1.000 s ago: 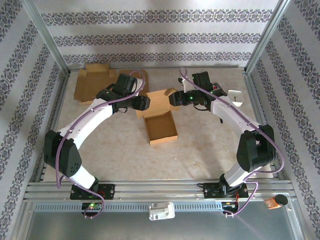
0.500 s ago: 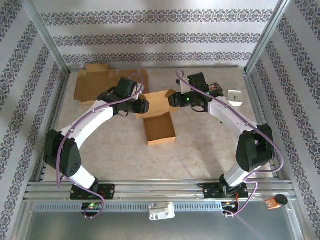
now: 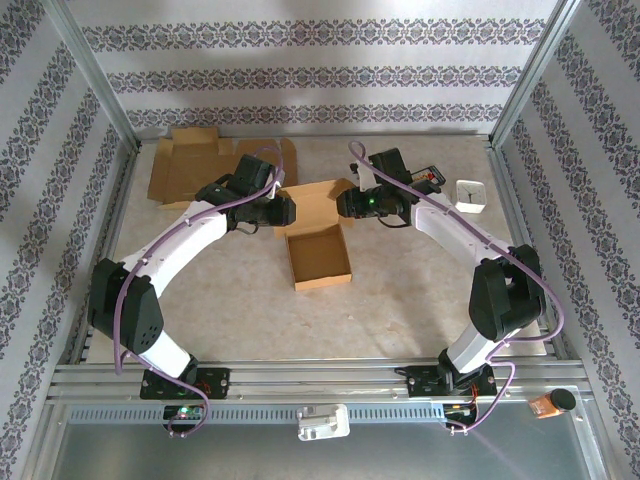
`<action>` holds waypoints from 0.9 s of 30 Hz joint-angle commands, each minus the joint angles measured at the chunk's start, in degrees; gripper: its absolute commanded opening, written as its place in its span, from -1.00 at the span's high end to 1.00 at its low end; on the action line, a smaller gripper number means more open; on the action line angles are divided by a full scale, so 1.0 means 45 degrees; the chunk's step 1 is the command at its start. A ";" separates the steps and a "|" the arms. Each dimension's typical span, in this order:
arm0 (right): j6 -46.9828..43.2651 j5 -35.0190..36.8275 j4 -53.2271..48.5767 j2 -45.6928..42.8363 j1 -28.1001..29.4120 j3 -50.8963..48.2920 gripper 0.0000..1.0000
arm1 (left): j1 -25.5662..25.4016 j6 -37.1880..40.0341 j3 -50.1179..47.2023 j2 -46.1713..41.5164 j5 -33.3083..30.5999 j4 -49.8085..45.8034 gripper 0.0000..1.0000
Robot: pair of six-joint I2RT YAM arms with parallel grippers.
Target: Fold the paper box
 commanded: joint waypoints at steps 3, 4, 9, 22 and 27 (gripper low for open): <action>0.0381 0.0155 -0.0148 -0.0065 0.0257 0.0195 0.29 | -0.0177 -0.0486 -0.0219 0.0059 0.0292 0.0299 0.19; 0.0402 0.0156 -0.0080 -0.0139 0.0312 0.0105 0.30 | -0.0188 -0.0519 -0.0308 0.0009 0.0292 0.0372 0.20; 0.0479 0.0300 0.0146 -0.0340 0.0511 -0.0349 0.46 | -0.0276 -0.0971 -0.1426 -0.0518 0.0571 0.1465 0.33; 0.0577 0.0720 0.1176 -0.0949 0.1088 -0.1777 0.60 | -0.0365 -0.1871 -0.3797 -0.1594 0.0998 0.3568 0.62; 0.0701 0.1145 0.1613 -0.1364 0.1390 -0.2409 0.63 | -0.0441 -0.2074 -0.4461 -0.2035 0.0951 0.4140 0.67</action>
